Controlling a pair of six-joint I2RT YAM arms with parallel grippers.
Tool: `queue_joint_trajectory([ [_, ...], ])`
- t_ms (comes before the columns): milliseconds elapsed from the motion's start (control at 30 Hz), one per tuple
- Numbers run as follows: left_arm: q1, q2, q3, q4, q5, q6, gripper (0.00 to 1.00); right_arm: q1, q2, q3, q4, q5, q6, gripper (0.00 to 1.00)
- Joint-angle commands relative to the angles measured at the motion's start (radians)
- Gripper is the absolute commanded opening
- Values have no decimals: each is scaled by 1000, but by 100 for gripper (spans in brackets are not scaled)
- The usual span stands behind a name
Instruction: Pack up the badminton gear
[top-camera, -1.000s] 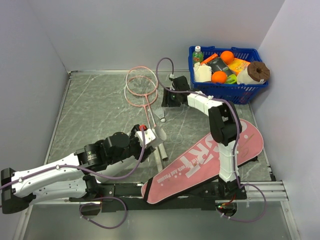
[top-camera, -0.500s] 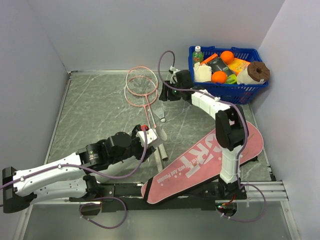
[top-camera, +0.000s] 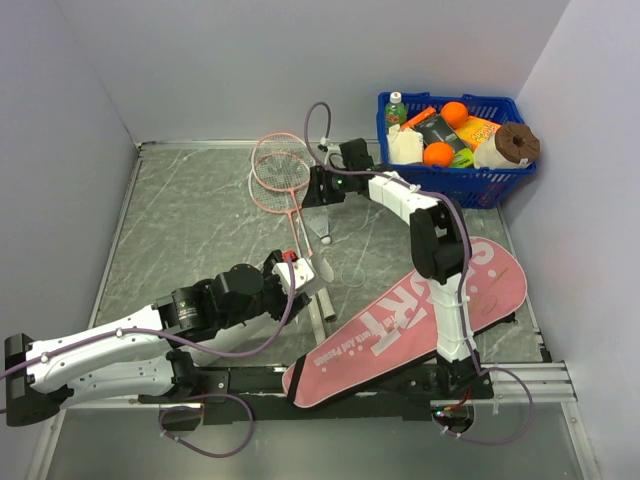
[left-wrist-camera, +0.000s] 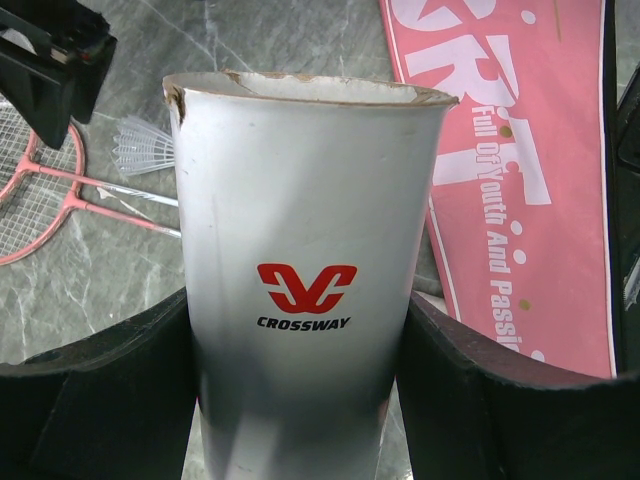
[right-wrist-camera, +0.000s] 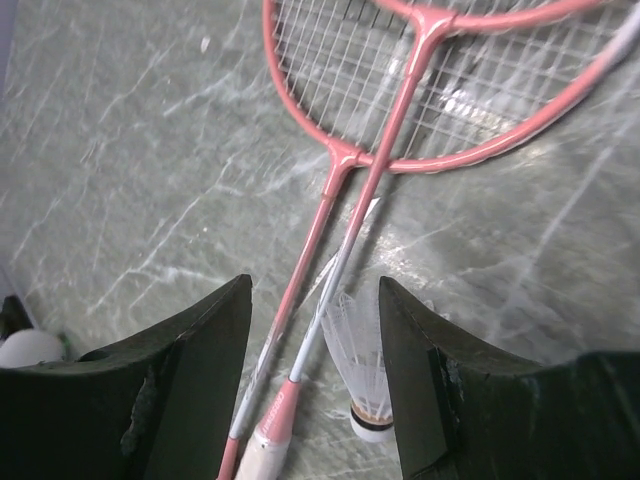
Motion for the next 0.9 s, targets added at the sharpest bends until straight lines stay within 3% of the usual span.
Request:
queue_joint_trajectory([
  [0, 4, -3, 45, 30, -7, -14, 1, -1, 33, 58, -53, -118, -36, 61],
  [867, 2, 19, 56, 21, 11, -20, 1, -18, -65, -109, -162, 29, -161, 59],
])
